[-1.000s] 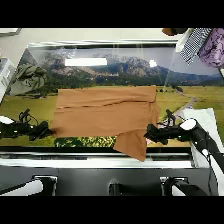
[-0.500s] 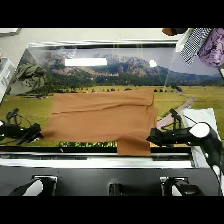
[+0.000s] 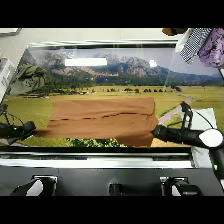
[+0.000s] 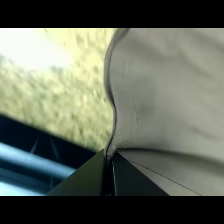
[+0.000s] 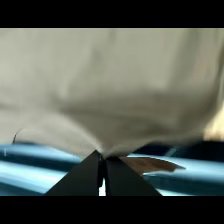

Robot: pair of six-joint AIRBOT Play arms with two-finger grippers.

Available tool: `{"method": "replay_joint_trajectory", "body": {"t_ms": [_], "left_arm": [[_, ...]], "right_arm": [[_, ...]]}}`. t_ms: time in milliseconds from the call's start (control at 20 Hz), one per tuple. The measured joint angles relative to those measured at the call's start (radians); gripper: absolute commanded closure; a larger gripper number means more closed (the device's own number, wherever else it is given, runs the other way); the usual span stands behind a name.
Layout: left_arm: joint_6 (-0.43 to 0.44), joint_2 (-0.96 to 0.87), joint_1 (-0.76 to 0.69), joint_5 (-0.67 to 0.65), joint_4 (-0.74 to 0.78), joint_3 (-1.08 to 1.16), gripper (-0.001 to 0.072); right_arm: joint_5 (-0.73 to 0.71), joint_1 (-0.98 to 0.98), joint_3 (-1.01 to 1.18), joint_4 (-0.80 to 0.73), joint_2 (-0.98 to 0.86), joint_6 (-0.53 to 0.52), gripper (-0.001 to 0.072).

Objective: Fold the clothes and pants, and hang the long-sleeved shirts on hangers.

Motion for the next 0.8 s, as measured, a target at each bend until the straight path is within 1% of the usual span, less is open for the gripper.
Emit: {"method": "replay_joint_trajectory", "body": {"t_ms": [200,350,600,800], "left_arm": [[-0.001,-0.116,-0.027,0.116,-0.004,0.058,0.0694],[-0.002,-0.233,-0.066,0.188,-0.003,0.143,0.0694],[-0.001,-0.468,-0.135,0.244,0.023,0.352,0.0693],[-0.001,-0.636,-0.182,0.251,0.034,0.517,0.0693]], "right_arm": [[-0.134,0.0,0.111,0.024,-0.245,-0.085,0.0689],[-0.178,0.0,0.246,0.037,-0.437,-0.127,0.0689],[-0.196,0.001,0.483,0.015,-0.703,-0.126,0.0689],[-0.187,0.001,0.62,0.006,-0.855,-0.116,0.0687]]}}
